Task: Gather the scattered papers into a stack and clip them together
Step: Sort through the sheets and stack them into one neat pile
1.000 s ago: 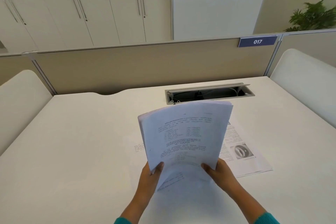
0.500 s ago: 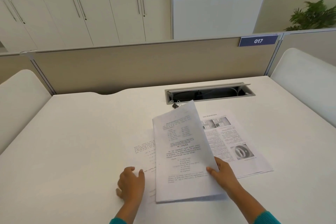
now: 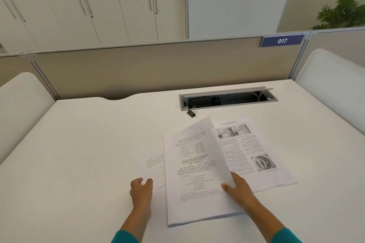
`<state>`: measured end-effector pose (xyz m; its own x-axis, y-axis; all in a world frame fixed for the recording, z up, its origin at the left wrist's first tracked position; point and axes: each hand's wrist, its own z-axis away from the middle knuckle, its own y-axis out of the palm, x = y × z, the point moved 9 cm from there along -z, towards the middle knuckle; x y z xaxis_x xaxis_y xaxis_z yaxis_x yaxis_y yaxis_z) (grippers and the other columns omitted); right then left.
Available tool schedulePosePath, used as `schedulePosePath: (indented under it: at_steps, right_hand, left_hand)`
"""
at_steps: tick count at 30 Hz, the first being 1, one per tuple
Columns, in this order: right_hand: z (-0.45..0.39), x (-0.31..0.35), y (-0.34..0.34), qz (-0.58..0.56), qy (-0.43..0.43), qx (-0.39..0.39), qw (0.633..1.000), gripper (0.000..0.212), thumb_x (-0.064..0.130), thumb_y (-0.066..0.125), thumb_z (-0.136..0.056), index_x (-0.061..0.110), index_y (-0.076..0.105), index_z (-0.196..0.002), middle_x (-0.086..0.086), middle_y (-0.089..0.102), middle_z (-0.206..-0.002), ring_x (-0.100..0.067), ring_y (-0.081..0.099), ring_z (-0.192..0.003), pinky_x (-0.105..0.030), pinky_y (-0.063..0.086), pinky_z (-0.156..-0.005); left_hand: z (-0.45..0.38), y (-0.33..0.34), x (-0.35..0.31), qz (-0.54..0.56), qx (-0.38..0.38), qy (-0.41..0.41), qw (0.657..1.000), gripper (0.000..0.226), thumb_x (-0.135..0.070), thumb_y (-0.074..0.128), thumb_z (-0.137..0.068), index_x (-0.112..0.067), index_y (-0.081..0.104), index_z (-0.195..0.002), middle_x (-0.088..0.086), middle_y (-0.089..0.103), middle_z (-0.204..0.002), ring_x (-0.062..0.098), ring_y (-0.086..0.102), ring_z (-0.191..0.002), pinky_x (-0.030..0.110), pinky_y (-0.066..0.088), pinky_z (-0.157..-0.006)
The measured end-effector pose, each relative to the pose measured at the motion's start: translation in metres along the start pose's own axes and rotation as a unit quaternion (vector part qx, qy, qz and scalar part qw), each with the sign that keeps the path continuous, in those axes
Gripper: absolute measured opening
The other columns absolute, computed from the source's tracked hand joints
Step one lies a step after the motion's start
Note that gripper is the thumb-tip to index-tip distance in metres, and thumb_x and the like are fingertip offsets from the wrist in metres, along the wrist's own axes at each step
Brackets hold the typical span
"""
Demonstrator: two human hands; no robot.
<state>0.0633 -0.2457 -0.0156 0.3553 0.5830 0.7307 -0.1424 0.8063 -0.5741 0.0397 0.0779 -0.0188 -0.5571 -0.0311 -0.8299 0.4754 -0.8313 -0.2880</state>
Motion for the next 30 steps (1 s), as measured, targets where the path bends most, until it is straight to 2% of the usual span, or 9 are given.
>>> schedulePosePath:
  at_steps: [4,13,19,26,30]
  right_hand:
    - [-0.001,0.004,0.004,0.031,-0.002,0.020,0.999,0.049,0.026,0.059,-0.088,0.013,0.043,-0.132,-0.006,0.052,-0.135,-0.025,0.052,-0.120,-0.034,0.043,-0.099]
    - [0.002,0.028,0.019,0.089,-0.038,0.038,0.995,0.044,0.030,0.060,-0.086,0.018,0.046,-0.126,0.001,0.057,-0.128,-0.018,0.056,-0.112,-0.022,0.044,-0.086]
    - [0.005,0.044,0.031,0.023,-0.061,0.088,0.994,0.053,0.035,0.065,-0.082,0.024,0.042,-0.129,0.002,0.054,-0.131,-0.017,0.056,-0.113,-0.029,0.047,-0.092]
    - [0.003,0.056,0.025,0.108,-0.080,0.041,0.990,0.054,0.040,0.064,-0.081,0.025,0.043,-0.128,0.000,0.047,-0.133,-0.018,0.047,-0.119,-0.036,0.043,-0.101]
    - [0.007,0.058,0.029,0.119,-0.093,0.030,0.988,0.048,0.037,0.061,-0.084,0.025,0.044,-0.127,0.004,0.050,-0.132,-0.016,0.051,-0.116,-0.030,0.044,-0.097]
  left_hand:
    - [0.001,0.006,-0.001,-0.017,0.017,0.015,1.000,0.043,-0.012,0.050,-0.091,-0.007,0.038,-0.132,0.014,0.037,-0.141,0.032,0.044,-0.120,0.044,0.042,-0.097]
    - [0.005,0.009,-0.001,-0.048,0.029,0.043,0.998,0.040,-0.010,0.051,-0.089,-0.009,0.042,-0.128,0.014,0.037,-0.142,0.032,0.048,-0.119,0.042,0.044,-0.097]
    - [0.004,0.008,0.001,-0.052,0.033,0.052,0.997,0.038,-0.012,0.052,-0.090,-0.008,0.043,-0.126,0.016,0.043,-0.138,0.032,0.051,-0.117,0.041,0.044,-0.095]
    - [0.004,0.008,0.003,-0.045,0.033,0.052,0.997,0.036,-0.011,0.052,-0.090,-0.008,0.044,-0.125,0.017,0.044,-0.138,0.032,0.051,-0.117,0.042,0.044,-0.097]
    - [0.004,0.007,0.004,-0.040,0.034,0.052,0.997,0.037,-0.010,0.052,-0.090,-0.007,0.044,-0.126,0.017,0.044,-0.137,0.032,0.051,-0.118,0.041,0.043,-0.096]
